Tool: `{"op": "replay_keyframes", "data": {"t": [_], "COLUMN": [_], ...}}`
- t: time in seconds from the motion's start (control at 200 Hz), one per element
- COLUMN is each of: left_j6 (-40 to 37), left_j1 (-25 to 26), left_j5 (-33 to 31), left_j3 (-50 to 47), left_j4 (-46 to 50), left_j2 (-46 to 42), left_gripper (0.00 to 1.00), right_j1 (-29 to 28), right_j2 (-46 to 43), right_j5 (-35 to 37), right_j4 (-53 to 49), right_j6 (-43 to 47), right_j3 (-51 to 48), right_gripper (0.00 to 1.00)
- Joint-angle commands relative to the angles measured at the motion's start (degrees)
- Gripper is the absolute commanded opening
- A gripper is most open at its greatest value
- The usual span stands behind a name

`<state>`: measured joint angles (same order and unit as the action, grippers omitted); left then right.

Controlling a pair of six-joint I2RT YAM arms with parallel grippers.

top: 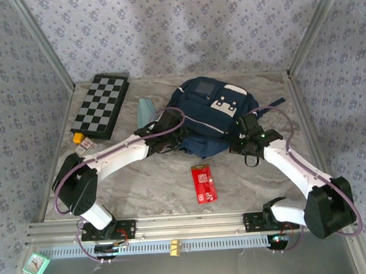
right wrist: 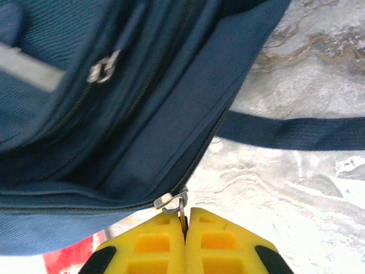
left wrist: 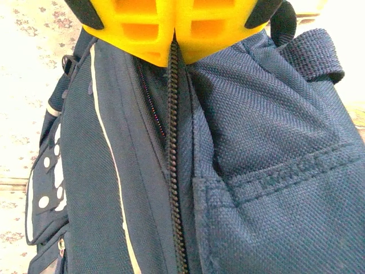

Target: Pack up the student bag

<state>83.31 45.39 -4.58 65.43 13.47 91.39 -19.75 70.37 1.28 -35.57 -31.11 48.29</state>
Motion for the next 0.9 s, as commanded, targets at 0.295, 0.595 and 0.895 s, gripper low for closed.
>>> {"op": "replay_keyframes", "data": {"t": [0.295,0.595,0.895], "left_j6": [-6.1,-11.9,-23.1], "left_j1": [-6.8,-9.1,-14.0], "left_j5": [-6.5,-3.9,1.2], "left_j3": [-0.8,2.1,10.0], "left_j4": [3.8,3.6,1.4], "left_j2": [-3.4,-0.4,7.3], "left_gripper": [0.0,0.0,0.0], "right_j1": [13.6,14.1,-4.6], "right_j2": [7.6,6.7,0.0], "right_j5": [7.3,5.1,4.0], "right_j4": [-1.9,0.7,-4.5], "right_j6": [4.5,10.8,2.8], "right_j3": [4.1,6.6,4.0], "right_gripper": [0.0,0.0,0.0]}}
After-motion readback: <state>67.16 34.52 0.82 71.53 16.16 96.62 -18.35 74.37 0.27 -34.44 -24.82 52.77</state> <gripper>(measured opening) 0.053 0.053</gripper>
